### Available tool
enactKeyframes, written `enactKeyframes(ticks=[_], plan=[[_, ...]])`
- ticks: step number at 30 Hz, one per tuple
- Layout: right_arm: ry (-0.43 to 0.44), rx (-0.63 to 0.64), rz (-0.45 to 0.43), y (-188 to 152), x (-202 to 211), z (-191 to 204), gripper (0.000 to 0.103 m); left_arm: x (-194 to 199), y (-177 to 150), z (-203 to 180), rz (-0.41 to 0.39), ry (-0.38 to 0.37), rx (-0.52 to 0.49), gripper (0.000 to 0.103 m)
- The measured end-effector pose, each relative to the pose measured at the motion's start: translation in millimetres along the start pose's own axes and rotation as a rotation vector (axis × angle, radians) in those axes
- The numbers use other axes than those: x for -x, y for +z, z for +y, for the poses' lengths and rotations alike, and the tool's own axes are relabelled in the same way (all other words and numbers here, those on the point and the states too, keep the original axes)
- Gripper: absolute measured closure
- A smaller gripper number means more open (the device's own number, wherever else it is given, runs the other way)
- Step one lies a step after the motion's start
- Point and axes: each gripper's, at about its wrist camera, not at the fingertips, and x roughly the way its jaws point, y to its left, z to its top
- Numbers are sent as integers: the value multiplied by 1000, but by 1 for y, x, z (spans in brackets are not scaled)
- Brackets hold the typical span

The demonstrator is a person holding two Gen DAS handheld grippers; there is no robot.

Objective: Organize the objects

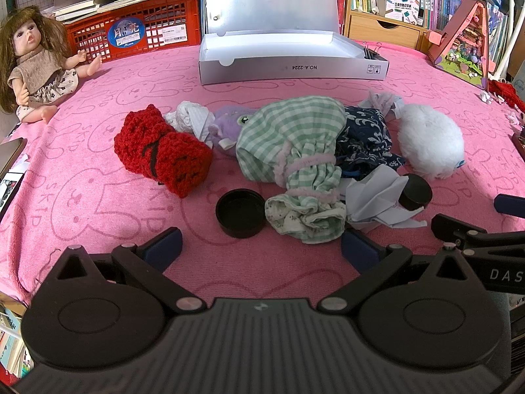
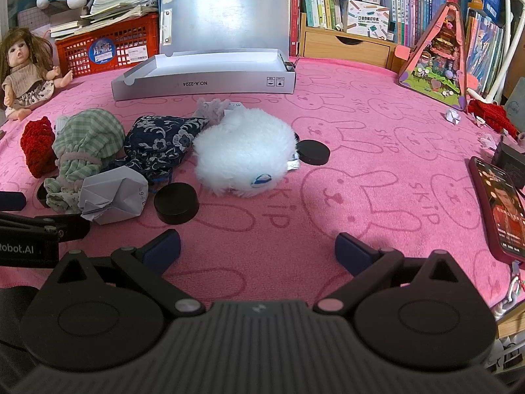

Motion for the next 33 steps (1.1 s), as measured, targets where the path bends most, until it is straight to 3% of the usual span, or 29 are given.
enactKeyframes(ticks=[27,33], plan=[[-5,-5,-49,-4,1,-1,0,6,-7,6,-34,-25,-22,0],[-5,-4,-50,-4,2,0,0,14,-9,9,-62,-77,13,0]])
